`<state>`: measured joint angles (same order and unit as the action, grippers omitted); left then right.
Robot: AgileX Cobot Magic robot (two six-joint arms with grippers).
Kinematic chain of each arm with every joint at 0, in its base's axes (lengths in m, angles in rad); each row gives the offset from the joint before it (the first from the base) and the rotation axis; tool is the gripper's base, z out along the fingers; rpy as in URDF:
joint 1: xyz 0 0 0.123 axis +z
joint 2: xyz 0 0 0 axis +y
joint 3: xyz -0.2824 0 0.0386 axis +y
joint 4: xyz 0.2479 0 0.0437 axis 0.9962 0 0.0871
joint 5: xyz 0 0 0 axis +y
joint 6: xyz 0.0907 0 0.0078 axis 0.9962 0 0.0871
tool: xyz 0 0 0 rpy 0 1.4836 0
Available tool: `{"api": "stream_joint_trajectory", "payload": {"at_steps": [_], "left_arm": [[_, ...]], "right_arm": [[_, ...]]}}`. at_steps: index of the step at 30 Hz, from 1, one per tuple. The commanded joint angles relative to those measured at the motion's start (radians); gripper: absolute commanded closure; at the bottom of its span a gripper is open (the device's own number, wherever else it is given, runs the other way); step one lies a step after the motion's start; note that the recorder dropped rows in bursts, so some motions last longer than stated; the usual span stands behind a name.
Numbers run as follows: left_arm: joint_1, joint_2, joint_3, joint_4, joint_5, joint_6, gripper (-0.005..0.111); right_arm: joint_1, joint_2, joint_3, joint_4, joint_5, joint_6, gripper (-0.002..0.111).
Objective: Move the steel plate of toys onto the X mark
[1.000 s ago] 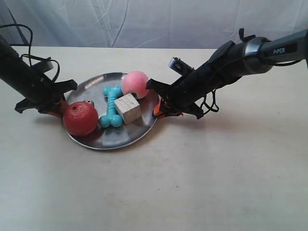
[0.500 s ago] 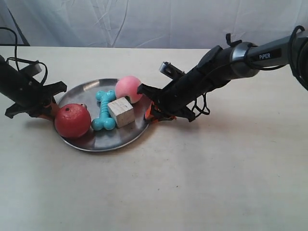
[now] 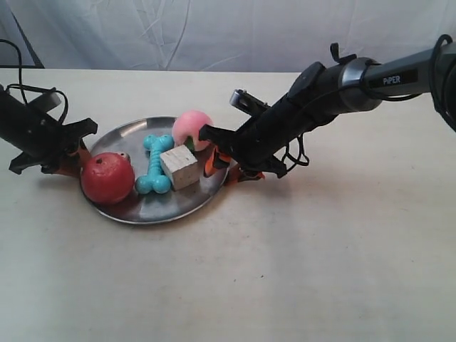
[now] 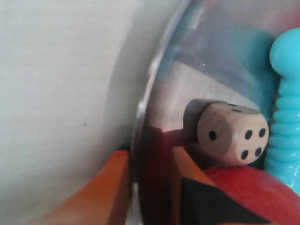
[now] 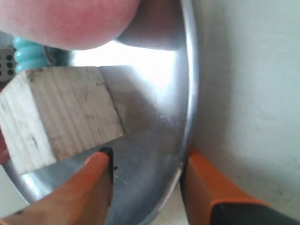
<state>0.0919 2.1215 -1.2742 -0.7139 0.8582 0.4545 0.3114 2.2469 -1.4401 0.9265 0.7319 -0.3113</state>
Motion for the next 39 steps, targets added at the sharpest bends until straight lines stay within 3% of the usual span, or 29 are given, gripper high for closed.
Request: {"api": "stream_joint_trajectory", "payload": {"at_steps": [1,13,26,28,32,33,39], "left_arm": [[0.028,0.017,0.012,0.071,-0.006,-0.012,0.074],[0.115,-0.086,0.012,0.157,-0.010,-0.092,0.074],[0.108,-0.153,0.012,0.047,0.023,-0.051,0.074],[0.108,-0.183,0.012,0.045,0.023,-0.051,0.074],[0.108,-0.276,0.012,0.037,0.001,-0.043,0.078],[0.108,-0.300,0.012,0.032,-0.006,-0.035,0.079],[0.108,-0.475,0.022,-0.087,-0.007,0.077,0.102]], "right_arm": [[-0.003,-0.017,0.007,-0.126,0.033,0.041,0.063],[-0.042,-0.132,0.007,-0.313,0.116,0.155,0.063],[-0.044,-0.209,0.018,-0.403,0.201,0.184,0.064],[-0.044,-0.235,0.043,-0.403,0.190,0.184,0.071],[-0.041,-0.334,0.095,-0.420,0.142,0.172,0.105],[-0.039,-0.366,0.109,-0.426,0.137,0.168,0.108],[0.020,-0.601,0.225,-0.502,0.055,0.168,0.108]]}}
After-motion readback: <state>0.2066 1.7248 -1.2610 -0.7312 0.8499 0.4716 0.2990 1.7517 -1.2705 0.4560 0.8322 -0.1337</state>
